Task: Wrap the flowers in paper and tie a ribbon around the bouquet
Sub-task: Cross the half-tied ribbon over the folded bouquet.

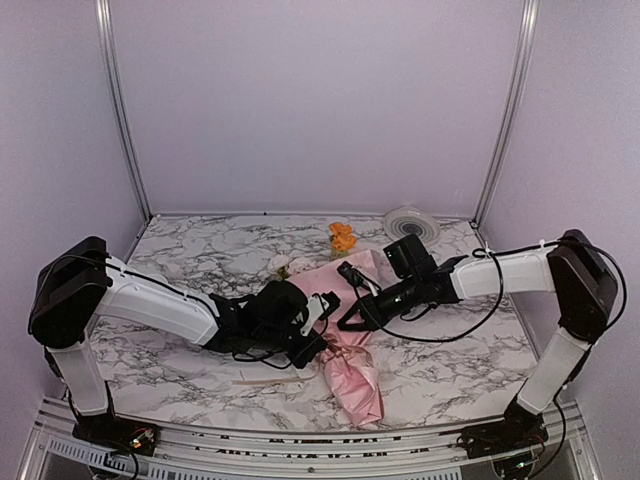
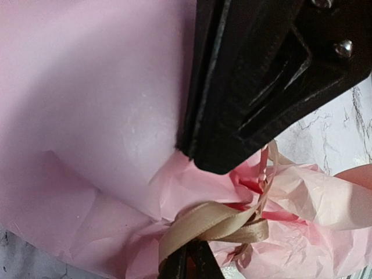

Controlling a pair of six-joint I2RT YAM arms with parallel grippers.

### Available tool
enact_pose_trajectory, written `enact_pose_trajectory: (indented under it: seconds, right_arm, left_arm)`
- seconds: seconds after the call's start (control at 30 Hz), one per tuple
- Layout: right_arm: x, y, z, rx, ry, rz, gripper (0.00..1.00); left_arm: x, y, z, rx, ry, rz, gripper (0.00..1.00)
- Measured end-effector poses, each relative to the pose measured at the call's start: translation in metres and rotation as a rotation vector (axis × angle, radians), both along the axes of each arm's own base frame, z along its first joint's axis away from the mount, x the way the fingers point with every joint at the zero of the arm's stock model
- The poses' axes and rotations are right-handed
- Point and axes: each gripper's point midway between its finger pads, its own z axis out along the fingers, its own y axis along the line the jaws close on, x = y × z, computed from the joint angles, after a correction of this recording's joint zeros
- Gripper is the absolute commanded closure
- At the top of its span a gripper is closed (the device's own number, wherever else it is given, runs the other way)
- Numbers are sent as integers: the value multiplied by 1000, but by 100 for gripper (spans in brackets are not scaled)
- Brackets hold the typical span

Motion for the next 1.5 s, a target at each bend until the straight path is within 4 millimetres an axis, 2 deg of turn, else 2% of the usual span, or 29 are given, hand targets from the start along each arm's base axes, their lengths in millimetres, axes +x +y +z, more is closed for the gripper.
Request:
enact_pose_trajectory:
  seconds: [0.17,0.47,0.63,0.77,0.87,1.03,1.2,1.3,1.5]
  right_arm:
    - [-2,1,-12,-19,17,4,99]
    - [-14,9,-21,-49,-9,33,99]
    - [-14,11,-29,-55,-2,38,91]
    - [-17,16,-26,-18,16,62,84]
    - [-21,20,-21,24,31,82,83]
    - [-27,24,-22,64,69,103,89]
    - [-29,27,-24,78,100,105,100]
    - [-29,28,-23,87,106,108,100]
    - [-28,30,-20,98,107,103,100]
  left_arm:
    - [0,0,-1,-4,10,10,93]
    - [0,0,-1,-8,18,18,93]
    - [0,0,-1,-10,22,23,93]
    - [0,1,-1,-10,23,23,93]
    - [0,1,-1,-10,23,23,93]
    - [-1,1,-2,-8,24,24,93]
    - [-2,3,-5,-2,30,26,93]
    - [-2,4,-5,-3,32,28,97]
    - [-3,7,-9,0,35,30,97]
